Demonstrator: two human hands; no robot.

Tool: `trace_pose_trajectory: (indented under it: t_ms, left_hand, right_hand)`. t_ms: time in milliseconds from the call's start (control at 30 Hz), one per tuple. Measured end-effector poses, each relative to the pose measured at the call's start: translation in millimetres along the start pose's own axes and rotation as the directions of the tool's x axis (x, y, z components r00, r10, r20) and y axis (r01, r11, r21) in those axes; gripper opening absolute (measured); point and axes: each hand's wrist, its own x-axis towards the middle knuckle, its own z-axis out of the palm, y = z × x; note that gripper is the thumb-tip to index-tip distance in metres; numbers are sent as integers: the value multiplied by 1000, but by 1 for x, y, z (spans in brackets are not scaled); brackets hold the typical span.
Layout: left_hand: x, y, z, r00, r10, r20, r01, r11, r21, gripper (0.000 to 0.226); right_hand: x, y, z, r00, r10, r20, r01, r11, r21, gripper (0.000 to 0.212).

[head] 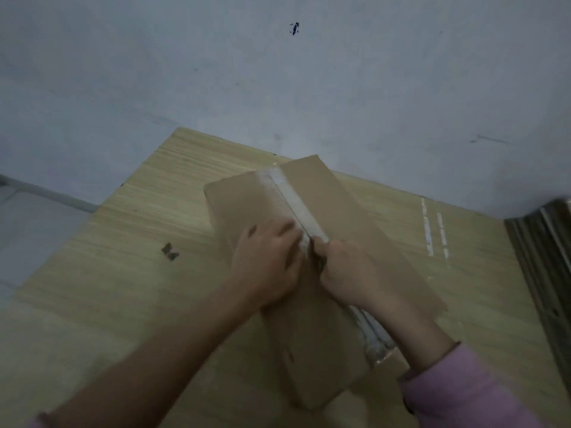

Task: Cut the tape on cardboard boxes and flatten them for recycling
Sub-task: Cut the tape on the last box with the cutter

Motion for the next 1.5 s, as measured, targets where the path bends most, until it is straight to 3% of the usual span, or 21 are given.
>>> trace_pose_trajectory:
  t_ms: [167, 300, 533, 633, 1000, 1067, 1133, 1200, 1500]
  left_hand:
    - [-29, 13, 13, 997, -63, 42, 64, 998, -27, 57]
    - [-26, 16, 12, 995, -77, 59, 77, 997, 4, 68]
    - [-17, 13, 13, 987, -87, 132, 72, 991, 113, 84]
    - [-1, 9, 15, 978, -67, 199, 33, 985, 169, 76]
    - [35, 11, 17, 984, -11, 181, -19, 986, 166, 47]
    - [23, 23, 13, 985, 91, 145, -104, 991, 86, 49]
    - [0, 40, 10, 945, 295, 143, -295, 955, -26, 53]
    - [-22, 52, 13, 903, 404, 147, -390, 914, -115, 48]
    - [-30, 66, 18, 933, 340, 117, -308, 924, -228, 44]
  right_hand:
    - [-9, -1, -5, 999, -35, 30, 37, 997, -65, 35]
    - [-34, 5, -1, 998, 17, 62, -13, 998, -66, 9]
    - [-91, 27, 7, 995, 45, 84, -41, 998, -51, 31]
    - [-107, 33, 9, 998, 26, 48, -23, 998, -67, 33]
    - [-127, 32, 14, 990, 141, -26, -143, 987, -80, 63]
    - [-129, 32, 18, 990, 139, -30, -141, 987, -75, 64]
    - [-129, 33, 21, 988, 150, -45, -152, 987, -60, 65]
    - [-128, 34, 23, 985, 159, -65, -163, 985, -51, 64]
    - [-155, 40, 38, 954, 248, -171, -230, 966, 120, 66]
